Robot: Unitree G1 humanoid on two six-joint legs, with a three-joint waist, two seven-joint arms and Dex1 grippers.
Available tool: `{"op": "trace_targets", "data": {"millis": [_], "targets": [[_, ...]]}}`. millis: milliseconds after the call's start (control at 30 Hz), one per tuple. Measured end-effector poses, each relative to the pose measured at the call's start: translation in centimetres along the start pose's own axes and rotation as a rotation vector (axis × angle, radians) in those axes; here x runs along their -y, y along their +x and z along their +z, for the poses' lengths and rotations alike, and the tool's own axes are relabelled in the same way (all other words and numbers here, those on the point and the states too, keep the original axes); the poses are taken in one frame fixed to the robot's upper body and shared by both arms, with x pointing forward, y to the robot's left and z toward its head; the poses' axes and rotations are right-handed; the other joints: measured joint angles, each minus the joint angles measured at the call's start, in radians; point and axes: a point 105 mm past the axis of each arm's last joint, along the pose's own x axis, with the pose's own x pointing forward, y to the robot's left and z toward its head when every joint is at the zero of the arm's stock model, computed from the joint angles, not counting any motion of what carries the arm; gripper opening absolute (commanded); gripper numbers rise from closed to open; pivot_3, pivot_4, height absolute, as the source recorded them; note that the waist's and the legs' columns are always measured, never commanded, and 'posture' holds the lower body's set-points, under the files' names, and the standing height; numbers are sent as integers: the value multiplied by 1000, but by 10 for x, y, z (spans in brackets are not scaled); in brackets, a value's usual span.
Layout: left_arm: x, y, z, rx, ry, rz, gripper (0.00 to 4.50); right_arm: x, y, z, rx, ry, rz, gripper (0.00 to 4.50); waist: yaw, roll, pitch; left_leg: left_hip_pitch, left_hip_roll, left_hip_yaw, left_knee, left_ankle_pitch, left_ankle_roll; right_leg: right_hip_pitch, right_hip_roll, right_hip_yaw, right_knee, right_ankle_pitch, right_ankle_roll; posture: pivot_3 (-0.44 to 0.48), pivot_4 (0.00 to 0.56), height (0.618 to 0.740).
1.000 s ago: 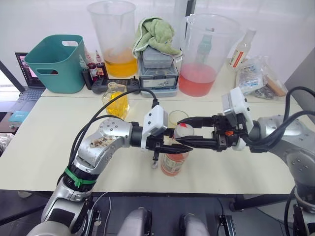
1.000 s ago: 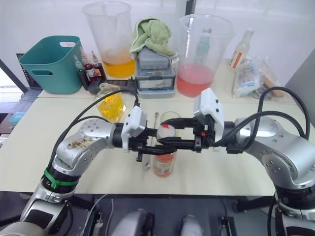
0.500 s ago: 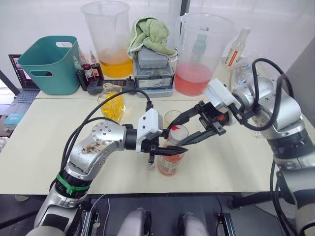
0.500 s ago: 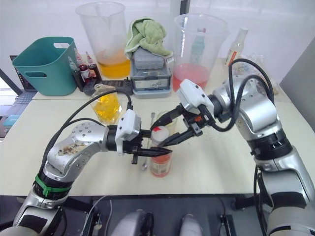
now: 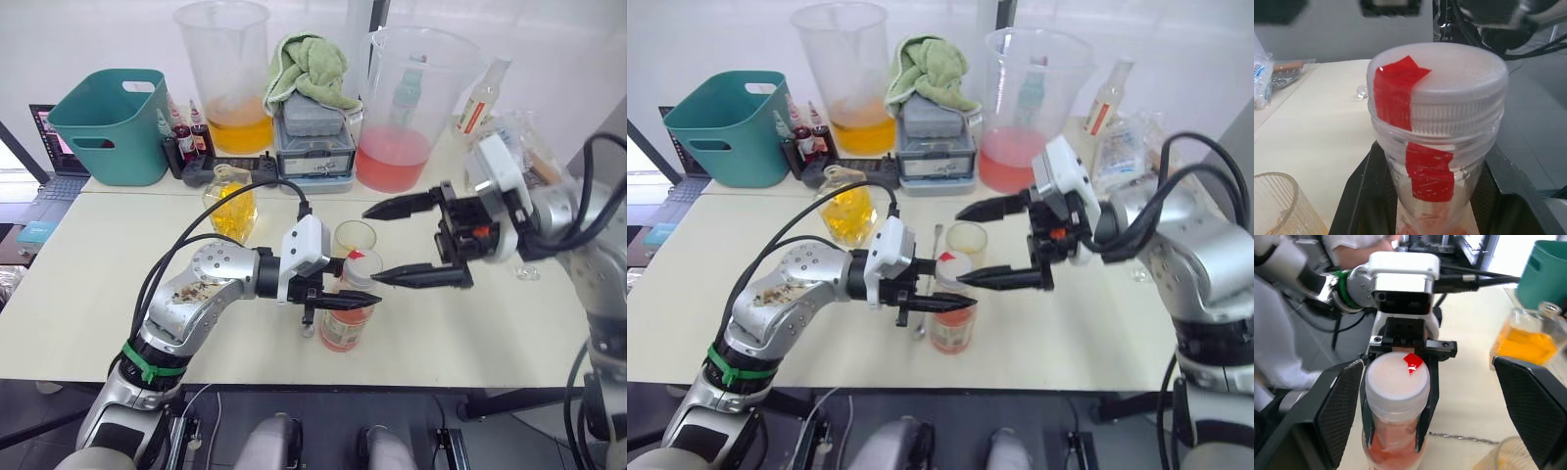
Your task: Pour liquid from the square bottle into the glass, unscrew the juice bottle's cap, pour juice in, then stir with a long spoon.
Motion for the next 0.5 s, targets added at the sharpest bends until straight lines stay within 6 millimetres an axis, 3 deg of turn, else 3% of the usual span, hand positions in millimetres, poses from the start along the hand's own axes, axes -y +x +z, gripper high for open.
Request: {"op": "trace_targets", "data": {"millis": [400, 500], "targets": [[-3, 4, -1, 12, -1, -40, 1423, -10, 5, -7, 24, 80, -224, 4485, 6, 0, 0, 0, -1, 1, 1, 0, 13, 1, 1, 0, 0, 0, 0, 0, 150, 740], [-3, 5, -1, 11, -2, -42, 1423, -8, 5, -8, 28, 90, -245, 3334, 6, 0, 0, 0, 0, 1, 1, 0, 15, 1, 1, 0, 0, 0, 0, 0, 150, 740]]}}
